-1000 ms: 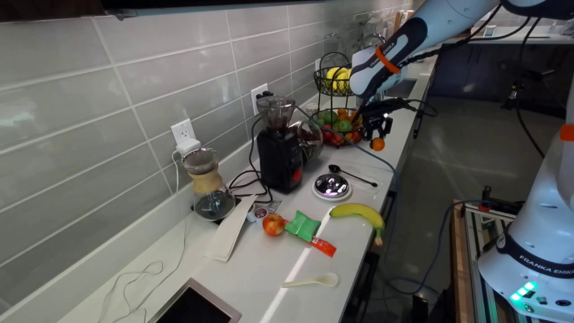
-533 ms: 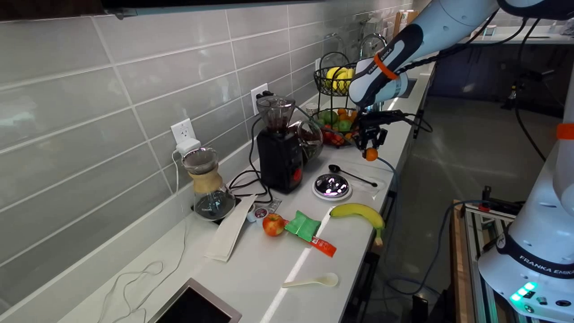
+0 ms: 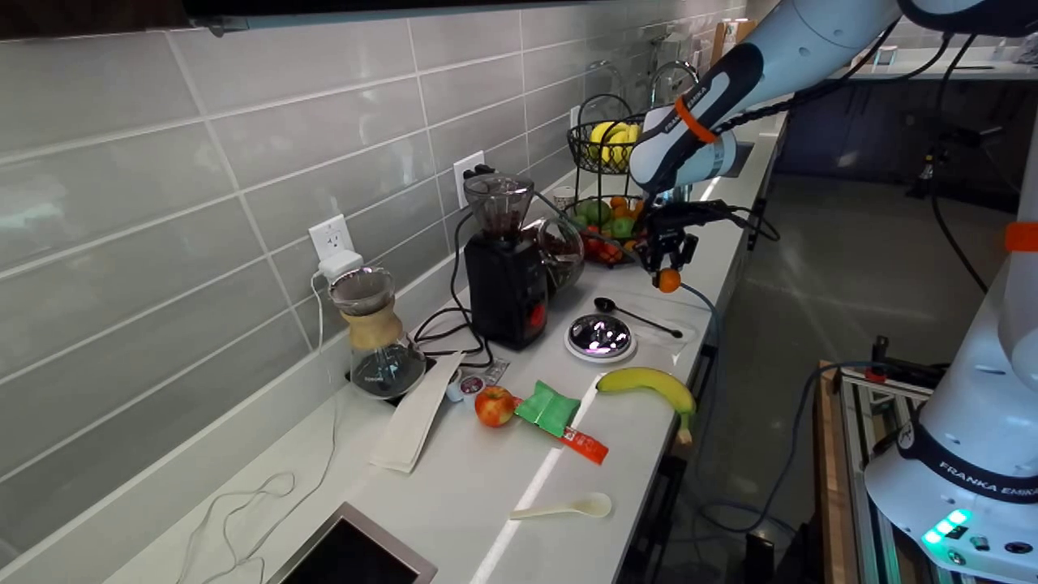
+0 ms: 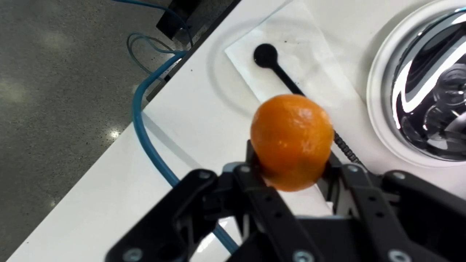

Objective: Pick up the fruit from the basket and put it on the table

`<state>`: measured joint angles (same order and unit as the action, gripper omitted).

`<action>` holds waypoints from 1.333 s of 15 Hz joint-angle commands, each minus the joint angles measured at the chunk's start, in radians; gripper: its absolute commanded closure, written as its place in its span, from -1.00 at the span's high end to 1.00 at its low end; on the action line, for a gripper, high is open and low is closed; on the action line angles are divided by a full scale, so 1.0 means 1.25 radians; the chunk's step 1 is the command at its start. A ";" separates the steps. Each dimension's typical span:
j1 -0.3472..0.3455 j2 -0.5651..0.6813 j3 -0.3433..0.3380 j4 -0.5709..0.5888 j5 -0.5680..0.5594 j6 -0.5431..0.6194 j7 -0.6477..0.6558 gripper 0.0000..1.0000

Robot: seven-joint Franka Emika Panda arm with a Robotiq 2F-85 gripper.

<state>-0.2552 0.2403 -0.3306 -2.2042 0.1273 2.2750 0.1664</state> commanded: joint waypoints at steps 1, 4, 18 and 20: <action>-0.066 0.000 0.049 -0.001 0.156 0.013 -0.178 -0.72; -0.092 0.022 0.054 0.015 0.197 -0.002 -0.276 -0.72; -0.114 0.134 0.089 0.005 0.172 0.201 -0.319 -0.72; -0.119 0.147 0.101 0.006 0.176 0.222 -0.316 -0.72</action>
<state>-0.3814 0.3960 -0.2341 -2.2009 0.3340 2.5089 -0.2202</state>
